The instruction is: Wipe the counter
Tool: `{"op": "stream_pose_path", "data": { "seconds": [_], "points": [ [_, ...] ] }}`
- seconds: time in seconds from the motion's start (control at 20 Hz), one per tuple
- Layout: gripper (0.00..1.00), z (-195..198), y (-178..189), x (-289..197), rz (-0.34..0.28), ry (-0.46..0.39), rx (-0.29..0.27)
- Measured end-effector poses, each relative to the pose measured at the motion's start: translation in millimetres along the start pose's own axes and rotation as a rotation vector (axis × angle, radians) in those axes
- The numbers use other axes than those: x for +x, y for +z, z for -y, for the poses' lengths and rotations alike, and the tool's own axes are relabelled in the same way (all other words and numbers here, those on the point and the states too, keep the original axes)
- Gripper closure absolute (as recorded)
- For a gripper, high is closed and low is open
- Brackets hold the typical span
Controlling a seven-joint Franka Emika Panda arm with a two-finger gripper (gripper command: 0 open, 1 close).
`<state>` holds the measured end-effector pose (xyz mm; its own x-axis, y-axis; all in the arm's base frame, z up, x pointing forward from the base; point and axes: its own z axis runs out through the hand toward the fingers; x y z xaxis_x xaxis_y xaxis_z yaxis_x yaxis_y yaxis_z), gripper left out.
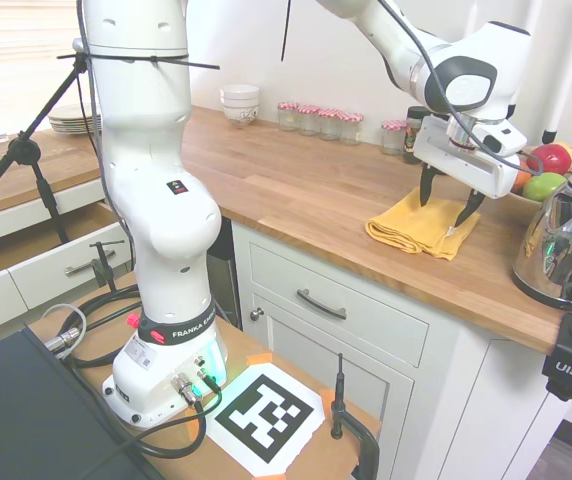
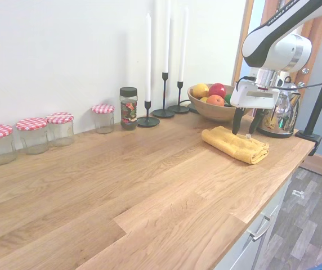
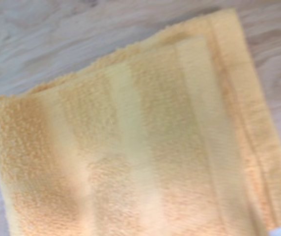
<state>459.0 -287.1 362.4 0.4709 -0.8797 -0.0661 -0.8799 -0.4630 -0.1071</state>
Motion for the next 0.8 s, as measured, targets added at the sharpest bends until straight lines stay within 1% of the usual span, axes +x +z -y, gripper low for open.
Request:
{"op": "stream_pose_path", "data": {
  "seconds": [0.35, 0.6, 0.65, 0.8],
  "points": [
    [0.00, 20.8, 27.4, -12.3, 0.016, -0.025, -0.024],
    [0.00, 25.2, 32.8, -13.8, 0.011, -0.021, -0.027],
    [1.00, 25.8, 33.1, -14.3, 0.012, -0.022, -0.027],
    [1.00, 27.5, 33.8, -15.7, 0.014, -0.023, -0.025]
  ]
}}
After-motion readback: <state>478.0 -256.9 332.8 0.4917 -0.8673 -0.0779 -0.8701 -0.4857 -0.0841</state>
